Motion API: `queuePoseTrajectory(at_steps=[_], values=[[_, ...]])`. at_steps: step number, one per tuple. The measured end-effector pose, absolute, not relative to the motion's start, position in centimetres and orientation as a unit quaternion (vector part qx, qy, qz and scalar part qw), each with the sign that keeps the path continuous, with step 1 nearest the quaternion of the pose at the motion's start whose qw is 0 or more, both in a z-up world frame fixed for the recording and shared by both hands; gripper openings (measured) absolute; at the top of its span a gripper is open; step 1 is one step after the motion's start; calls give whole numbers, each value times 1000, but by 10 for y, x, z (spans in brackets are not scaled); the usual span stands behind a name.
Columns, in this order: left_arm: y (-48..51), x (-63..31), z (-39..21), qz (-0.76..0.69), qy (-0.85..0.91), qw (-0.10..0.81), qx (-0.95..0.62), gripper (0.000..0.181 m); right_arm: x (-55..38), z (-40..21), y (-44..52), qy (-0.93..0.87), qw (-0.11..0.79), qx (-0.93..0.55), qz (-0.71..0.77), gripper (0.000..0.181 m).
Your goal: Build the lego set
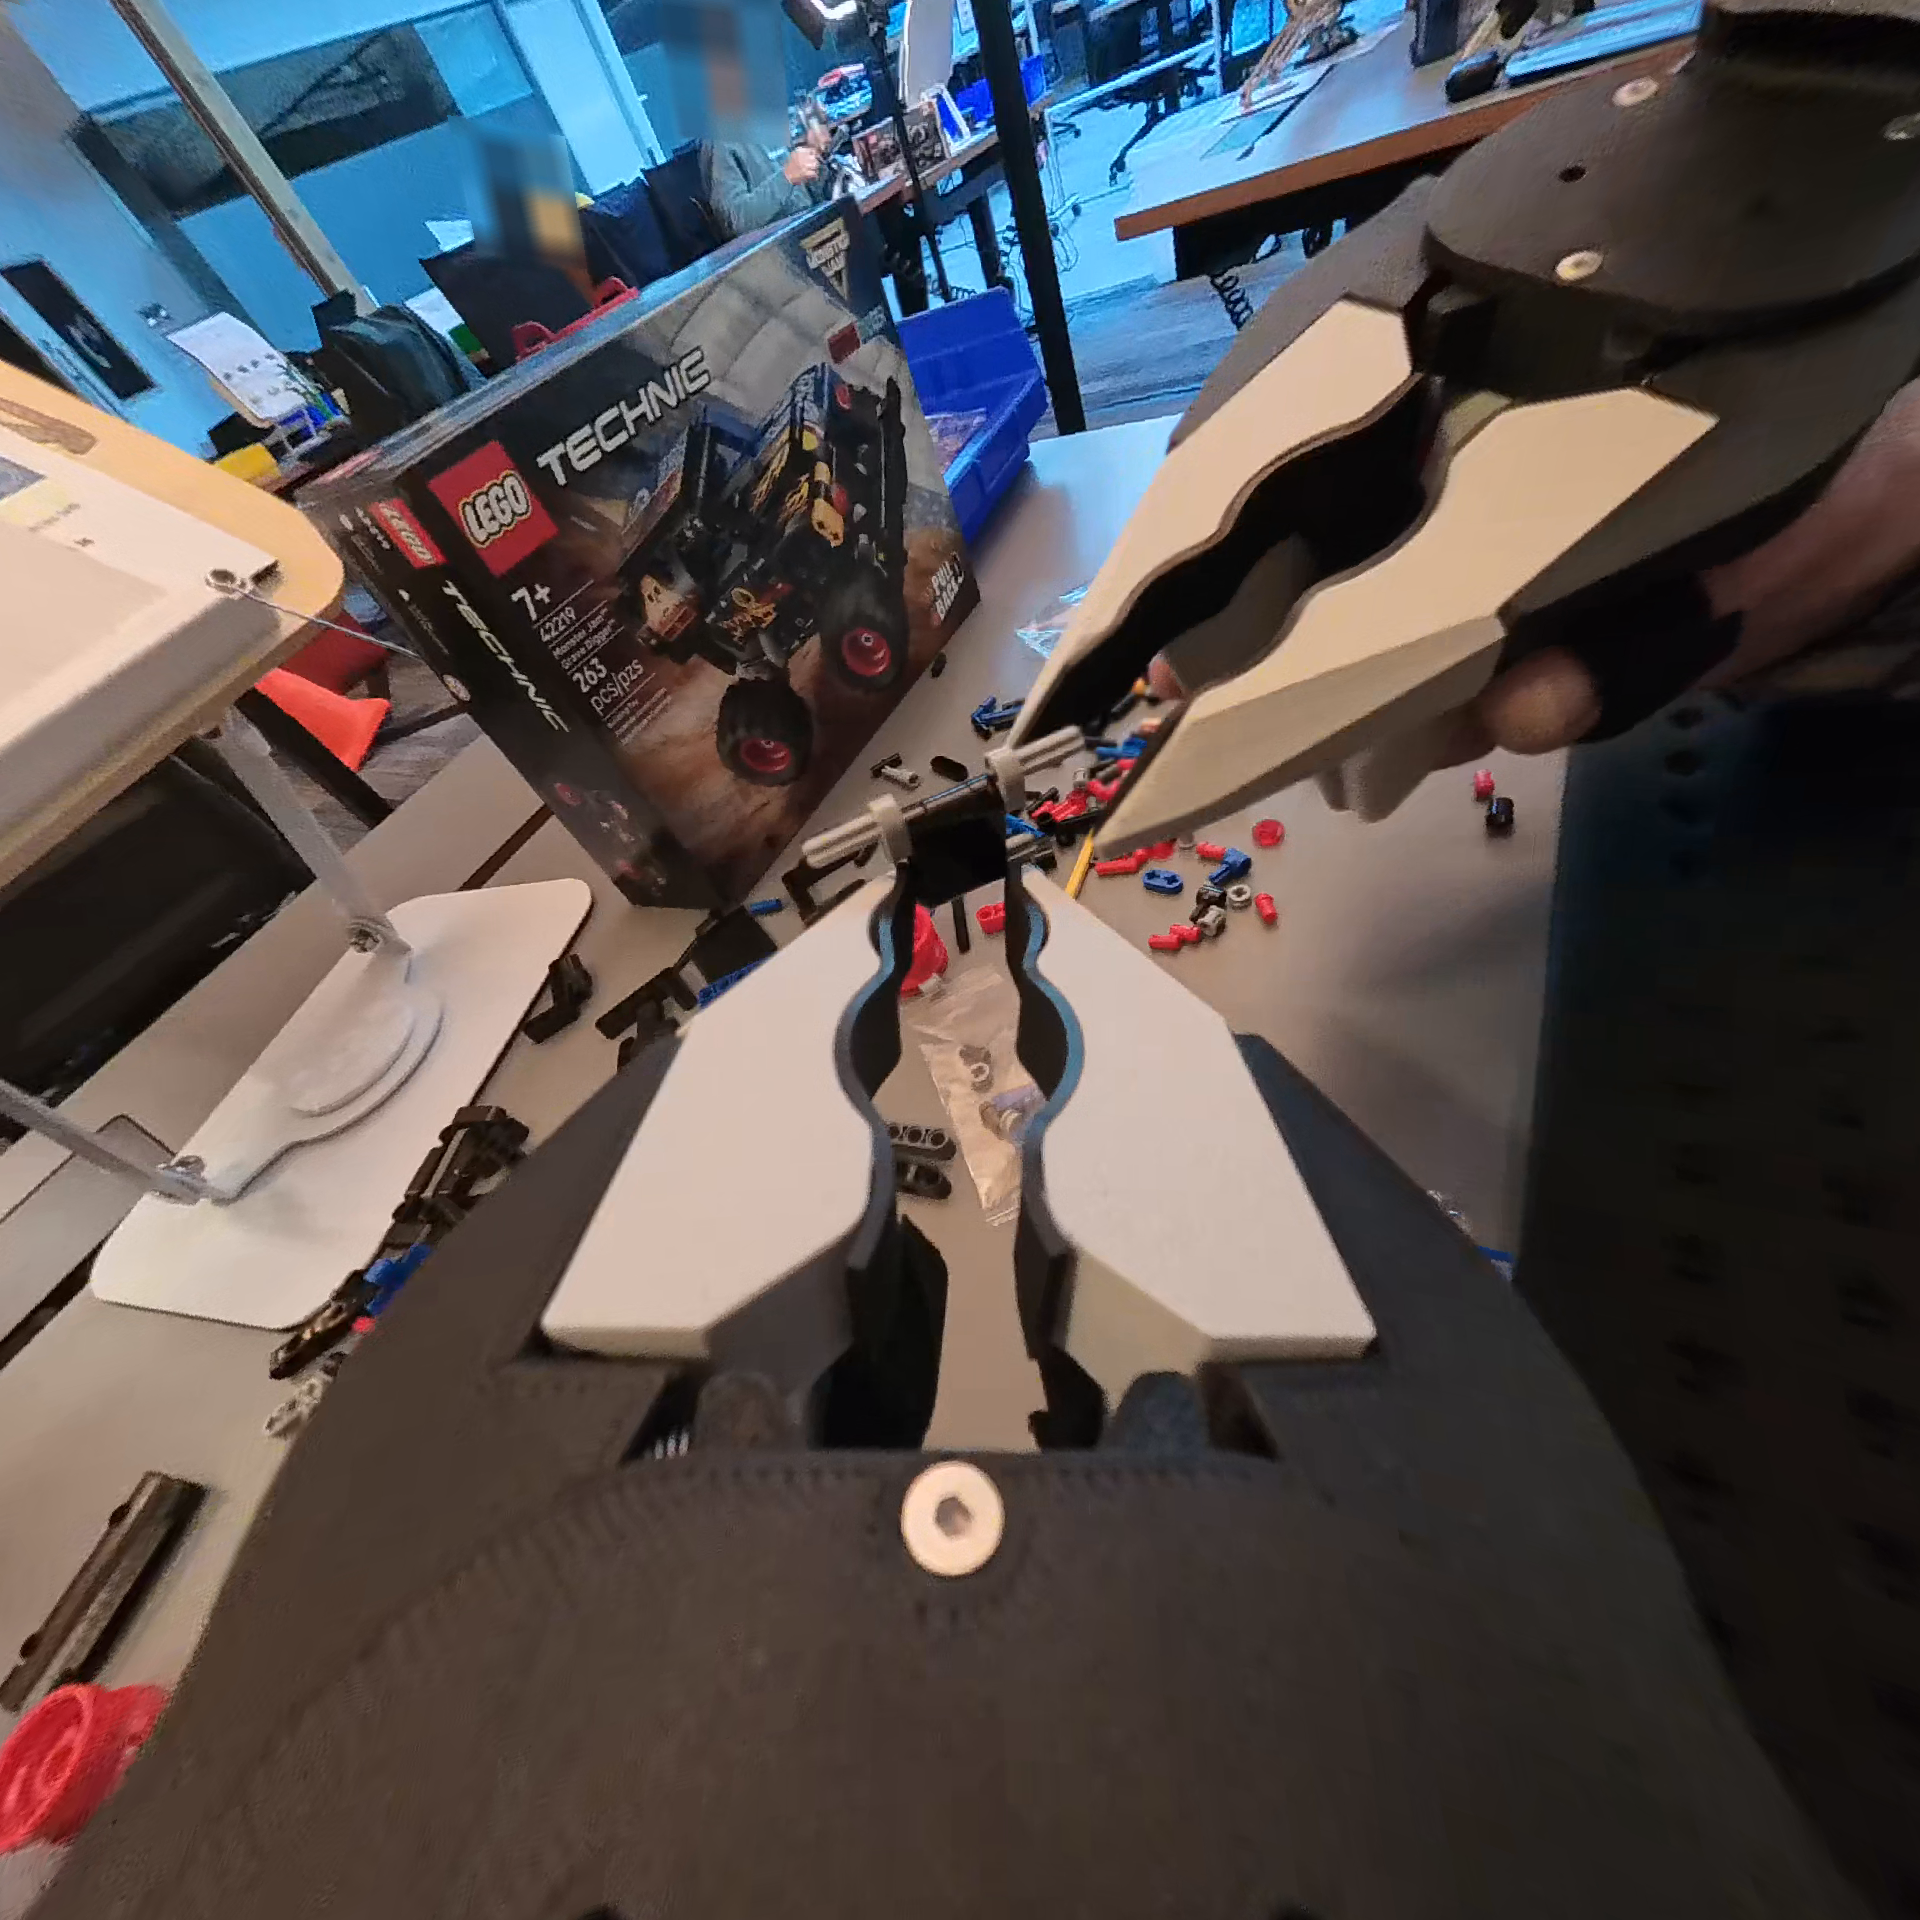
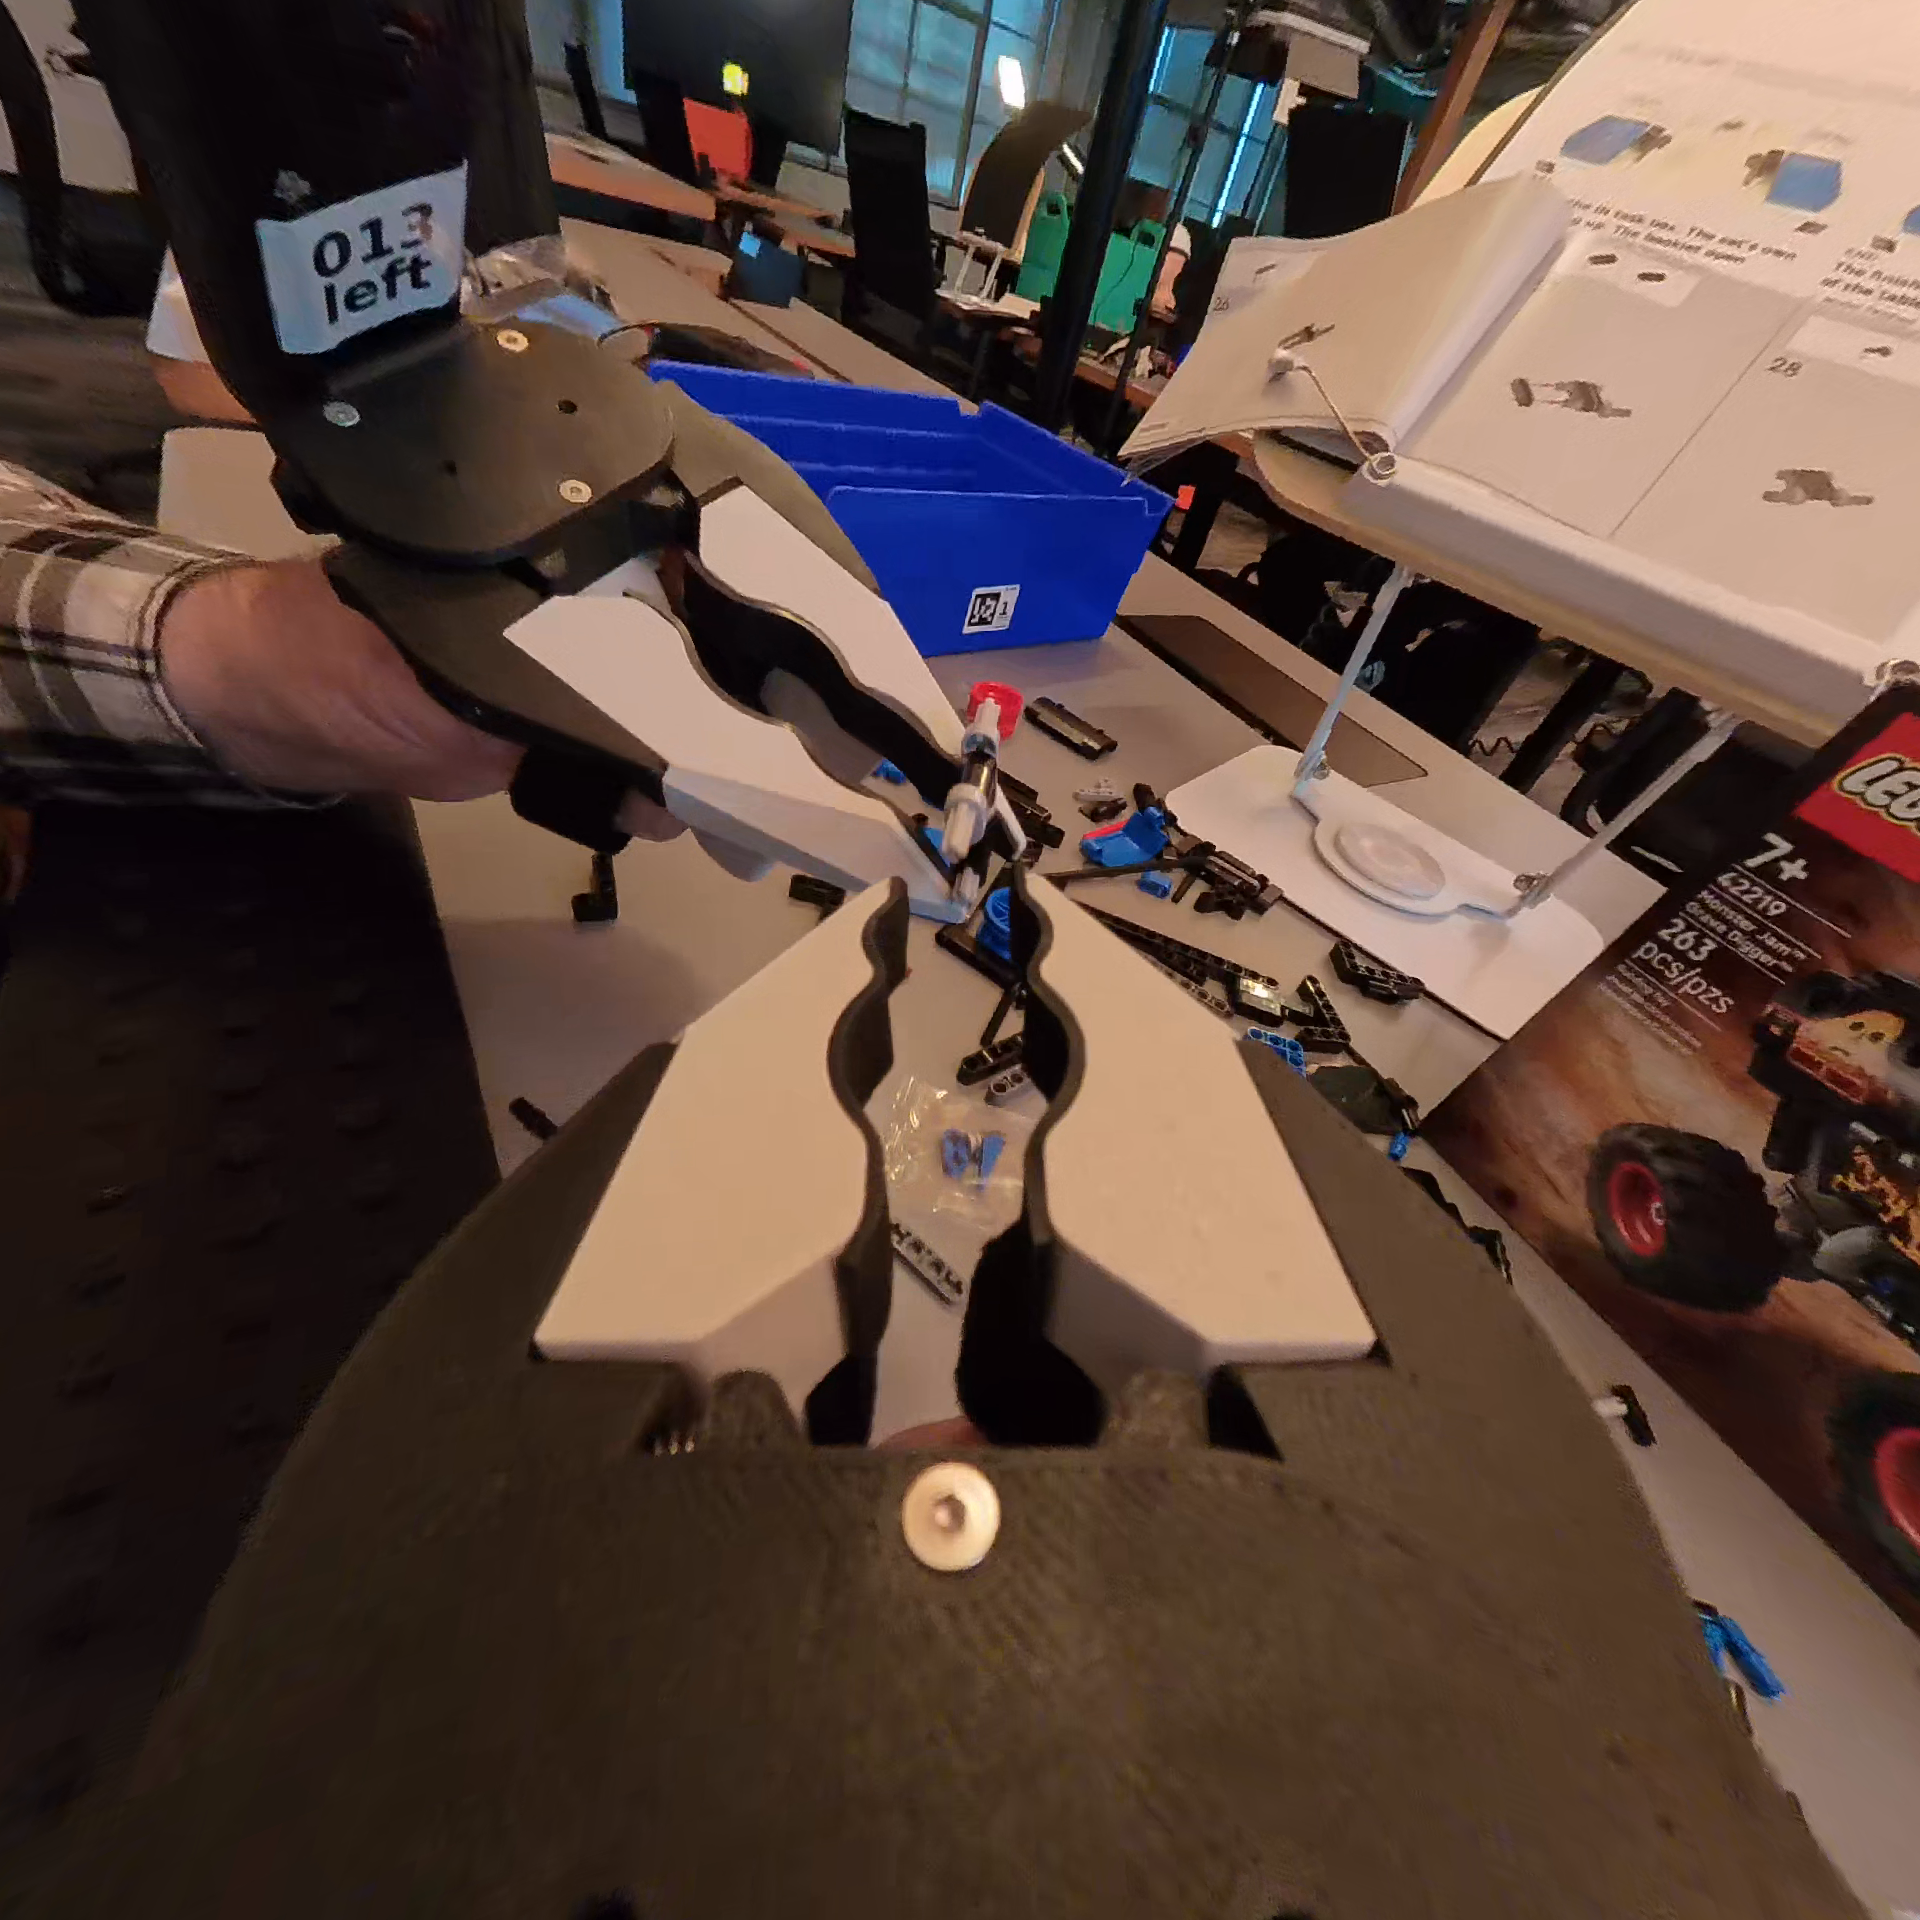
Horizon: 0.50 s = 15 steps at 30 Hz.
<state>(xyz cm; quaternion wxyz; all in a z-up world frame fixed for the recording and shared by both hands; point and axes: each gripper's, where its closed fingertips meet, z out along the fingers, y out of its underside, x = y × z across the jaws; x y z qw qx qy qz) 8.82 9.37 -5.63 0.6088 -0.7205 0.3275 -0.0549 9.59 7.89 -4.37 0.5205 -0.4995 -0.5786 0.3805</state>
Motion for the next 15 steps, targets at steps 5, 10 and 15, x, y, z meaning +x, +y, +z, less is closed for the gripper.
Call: queuePoseTrajectory(at_steps=[5,10,15], values=[[93,94,-56,-21,348,610,-712,15,93,-39,79,-568,532,-496,385,5],[92,94,-57,46,379,608,-696,7,94,-36,80,-558,539,-494,393,0],[92,94,-55,63,384,609,-691,6,94,-35,79,-557,534,-490,405,0]])
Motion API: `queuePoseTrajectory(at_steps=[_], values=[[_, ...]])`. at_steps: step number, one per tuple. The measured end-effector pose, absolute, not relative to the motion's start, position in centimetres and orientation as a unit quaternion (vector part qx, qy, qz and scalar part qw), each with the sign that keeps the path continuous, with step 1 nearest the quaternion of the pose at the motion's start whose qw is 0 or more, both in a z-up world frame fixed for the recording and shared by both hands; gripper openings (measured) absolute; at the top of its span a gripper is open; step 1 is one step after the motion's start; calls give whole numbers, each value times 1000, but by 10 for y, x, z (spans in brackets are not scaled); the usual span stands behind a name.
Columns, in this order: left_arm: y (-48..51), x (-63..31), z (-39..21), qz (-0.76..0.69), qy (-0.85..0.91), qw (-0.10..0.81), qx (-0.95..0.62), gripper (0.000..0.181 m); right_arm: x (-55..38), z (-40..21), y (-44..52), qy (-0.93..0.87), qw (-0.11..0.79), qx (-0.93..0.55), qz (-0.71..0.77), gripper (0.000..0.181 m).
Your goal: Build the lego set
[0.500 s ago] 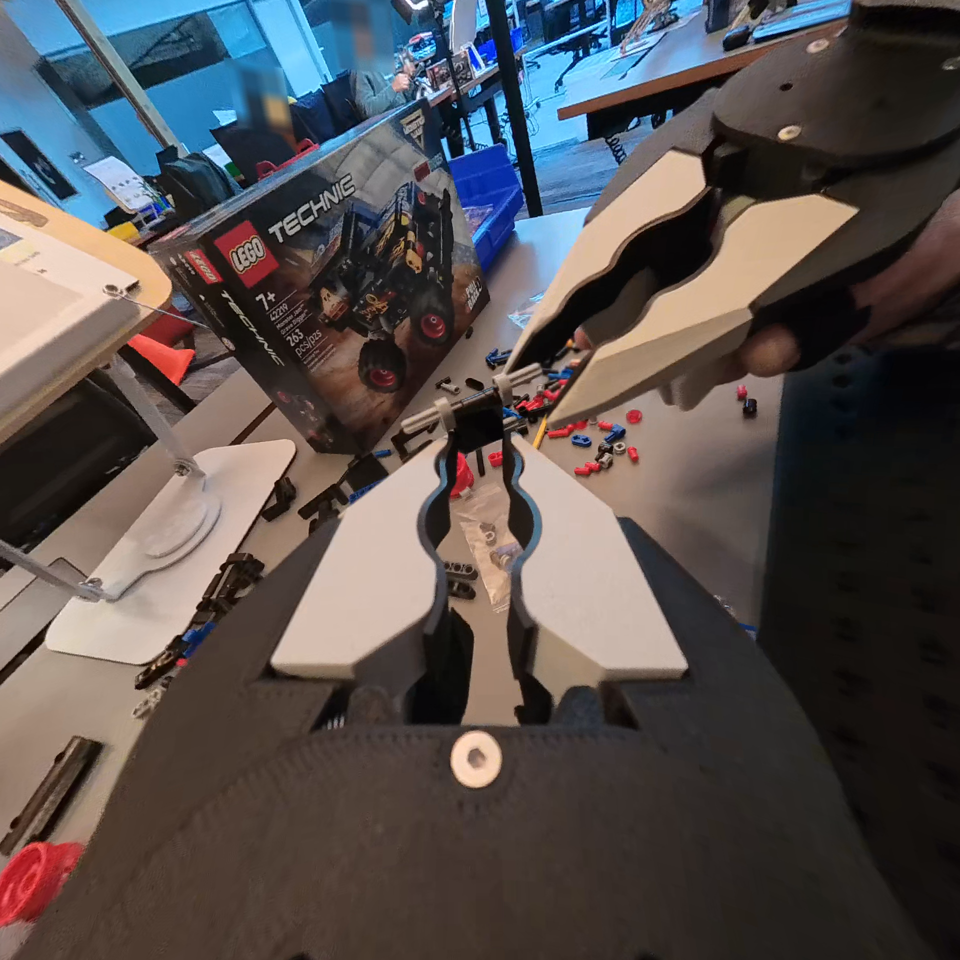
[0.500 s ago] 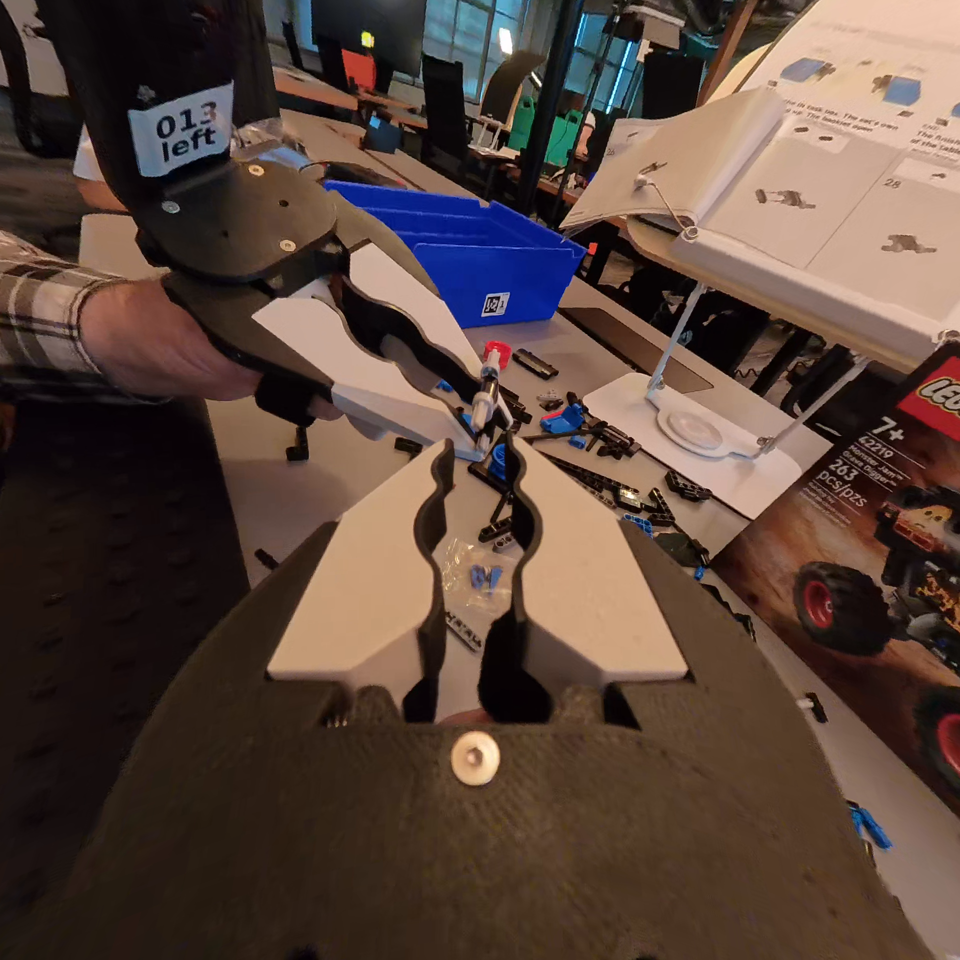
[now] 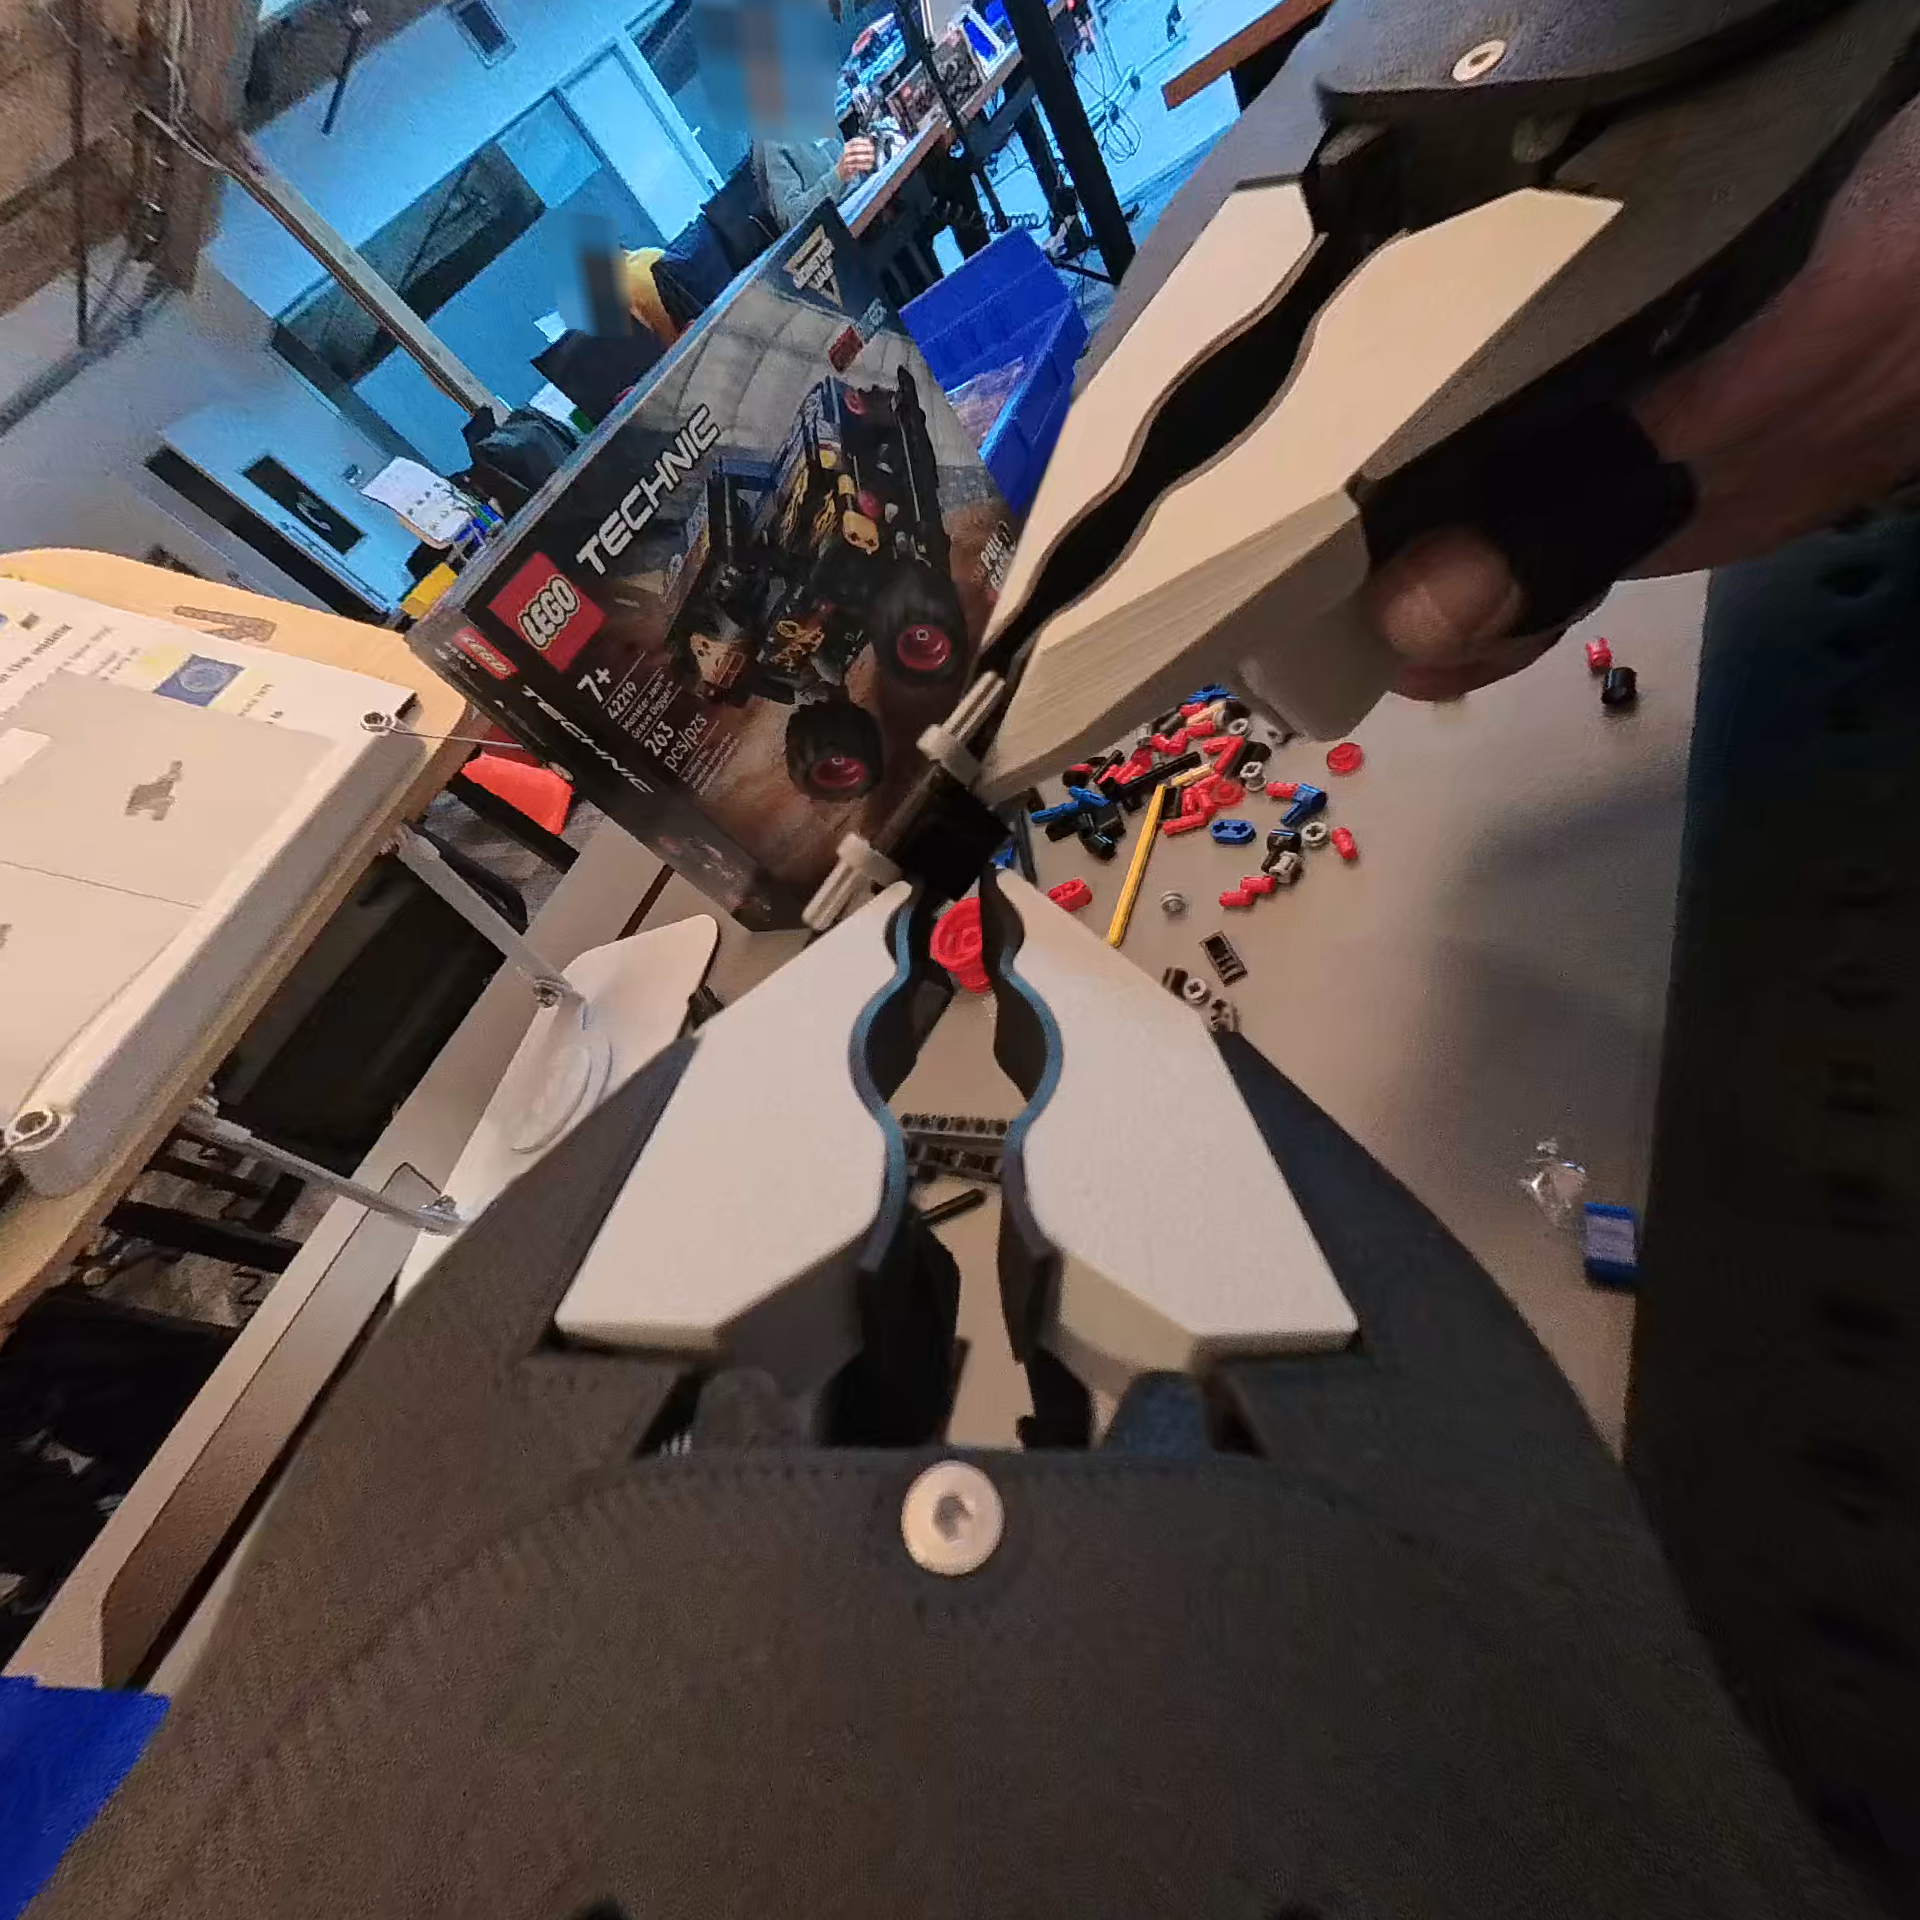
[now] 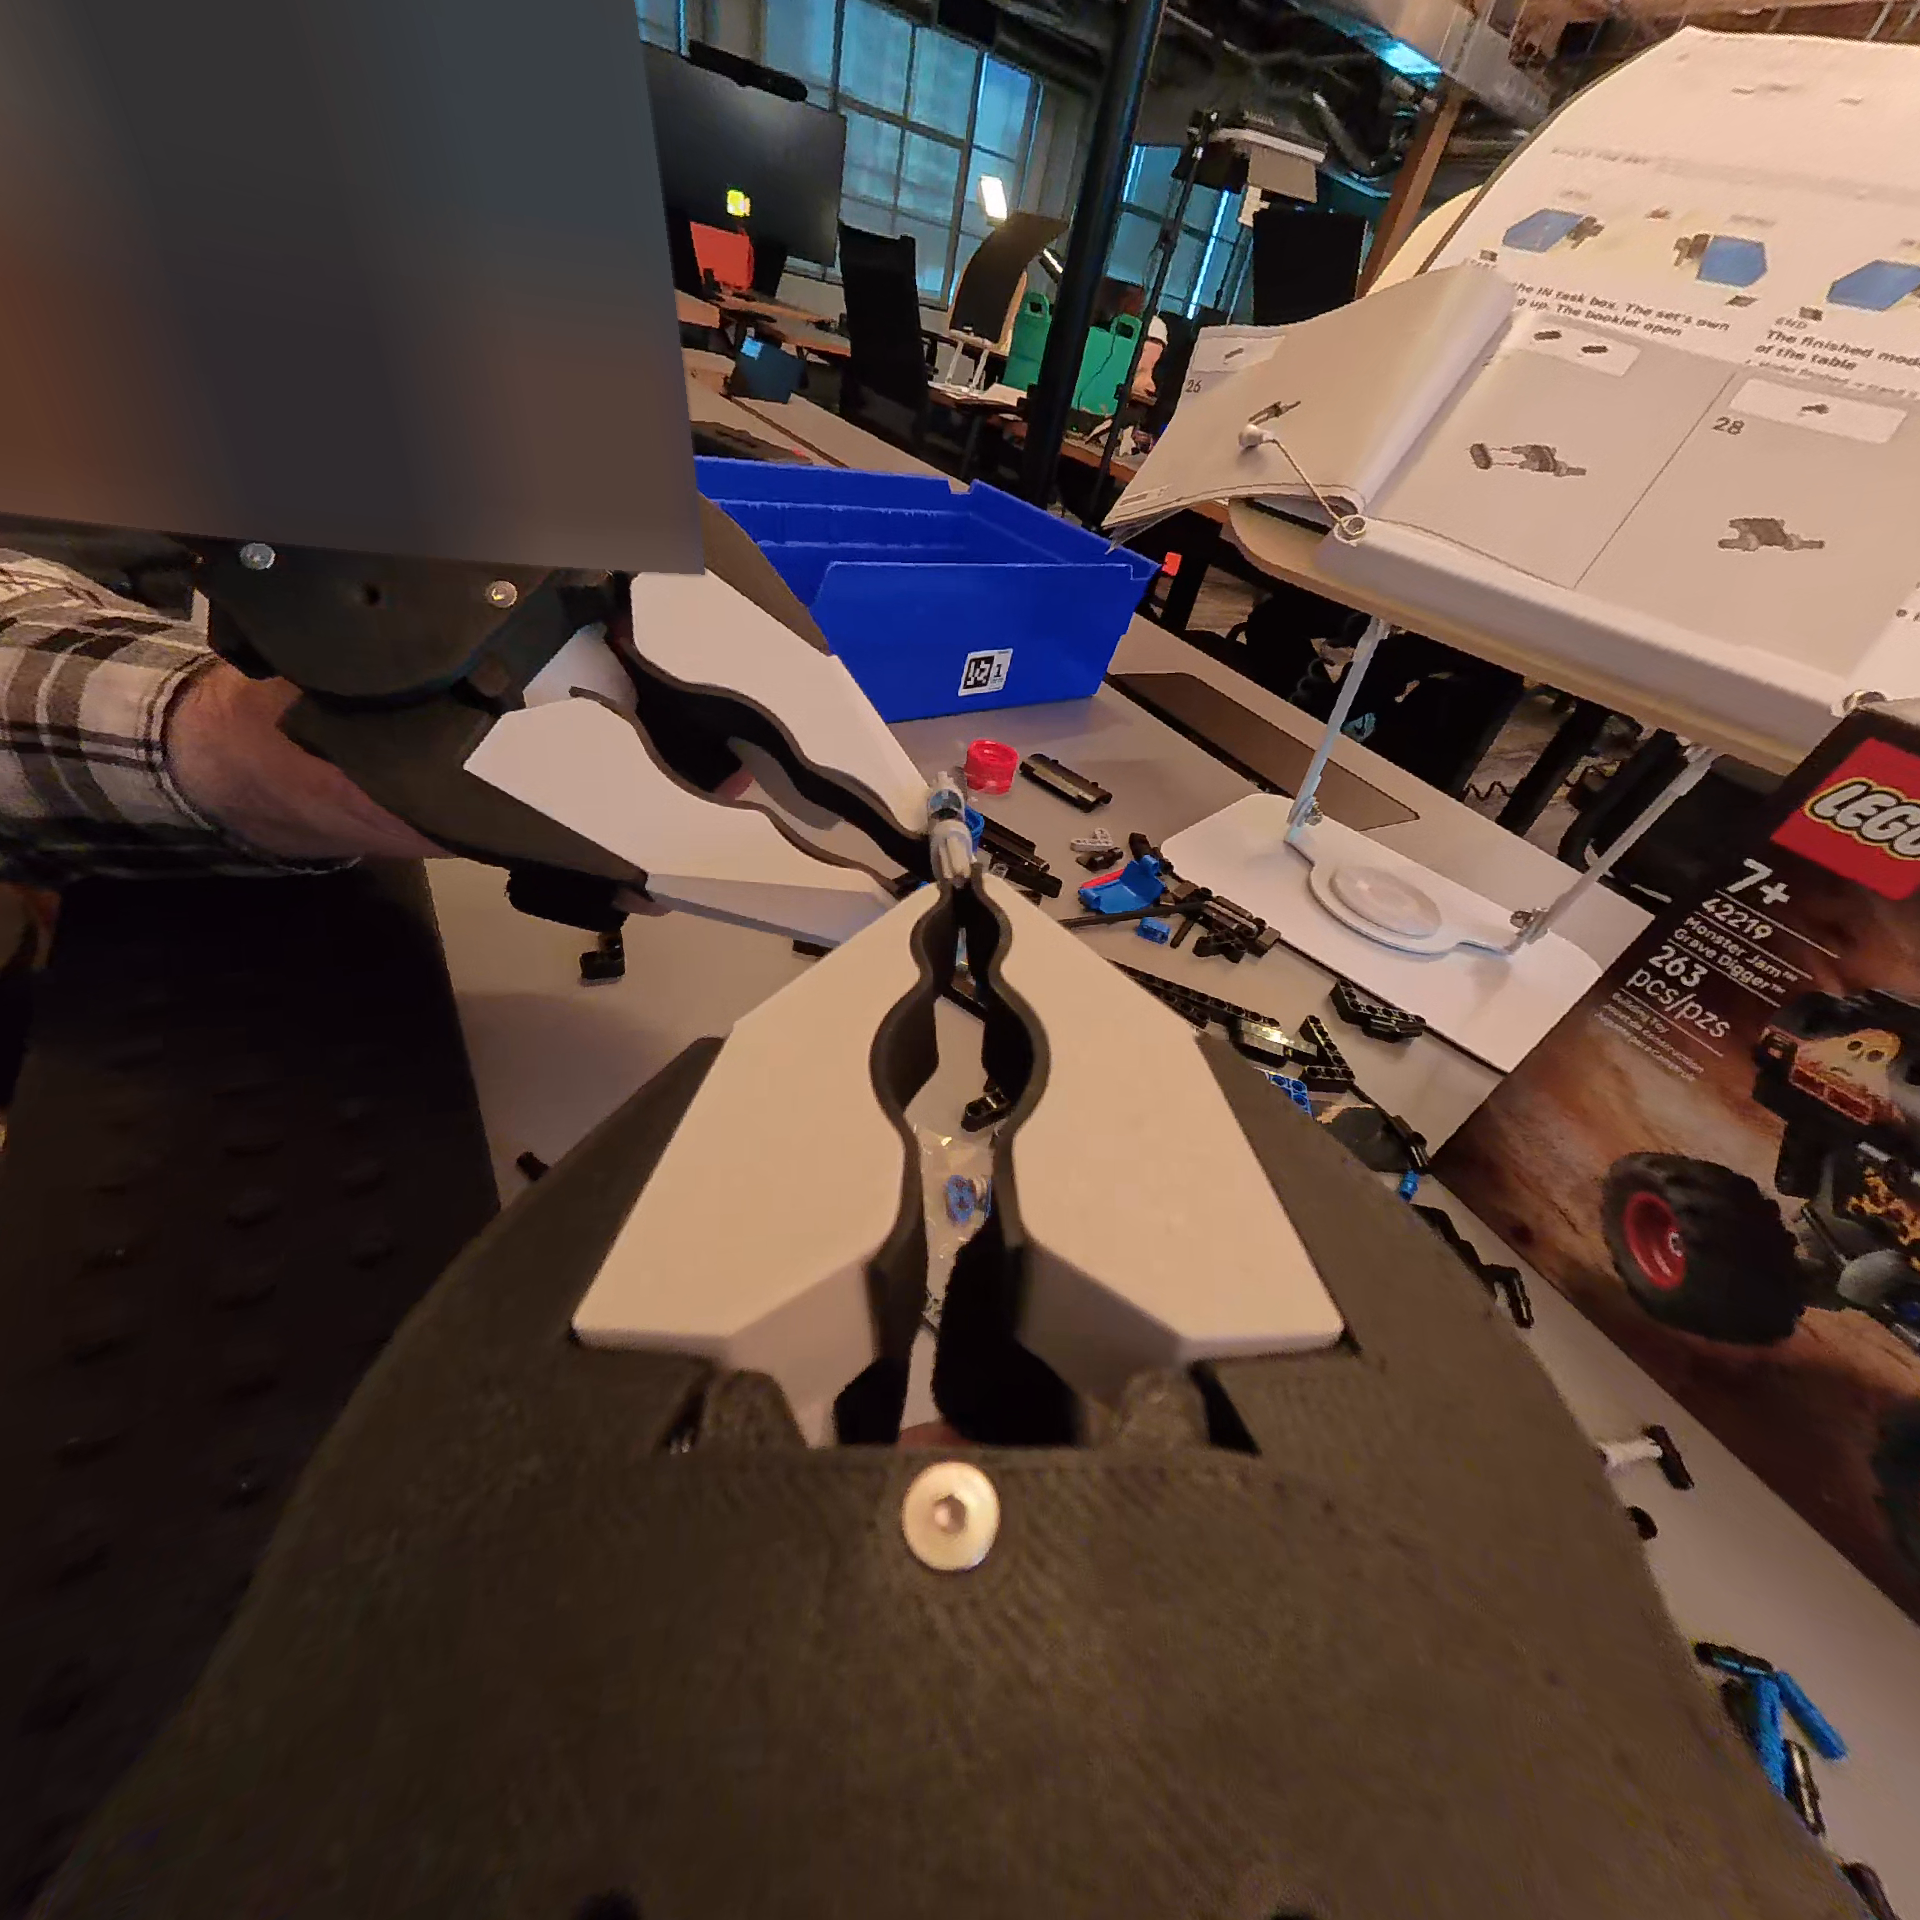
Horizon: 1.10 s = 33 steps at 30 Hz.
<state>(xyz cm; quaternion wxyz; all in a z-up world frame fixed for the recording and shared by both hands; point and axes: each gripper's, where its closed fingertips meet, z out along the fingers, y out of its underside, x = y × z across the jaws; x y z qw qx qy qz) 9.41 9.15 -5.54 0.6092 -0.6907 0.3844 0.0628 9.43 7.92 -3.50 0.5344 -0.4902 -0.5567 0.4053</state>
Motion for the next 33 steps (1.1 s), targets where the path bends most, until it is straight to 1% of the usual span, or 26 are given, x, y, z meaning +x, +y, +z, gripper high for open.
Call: queuePoseTrajectory(at_steps=[5,11,13,15,19,23,26,27,28,33], values=[[92,94,-58,98,398,602,-685,4,95,-38,80,-553,531,-497,407,0],[93,93,-61,102,400,595,-690,3,94,-41,81,-552,527,-505,403,0],[92,92,-61,79,396,594,-696,6,95,-41,81,-547,518,-510,416,0],[91,91,-51,79,386,615,-683,11,98,-36,84,-520,497,-522,458,0],[89,88,-50,-3,349,618,-704,21,107,-27,86,-458,420,-540,567,0],[84,97,-37,-118,319,623,-704,22,109,-26,84,-420,363,-545,628,0],[77,110,-34,-225,308,609,-695,20,107,-29,78,-425,347,-545,634,0],[76,109,-31,-243,298,611,-692,18,106,-30,76,-431,347,-544,631,0],[75,107,-29,-256,294,613,-687,13,106,-30,74,-436,346,-542,630,0],[68,108,-29,-303,287,599,-683,6,107,-31,72,-450,340,-544,621,0]])
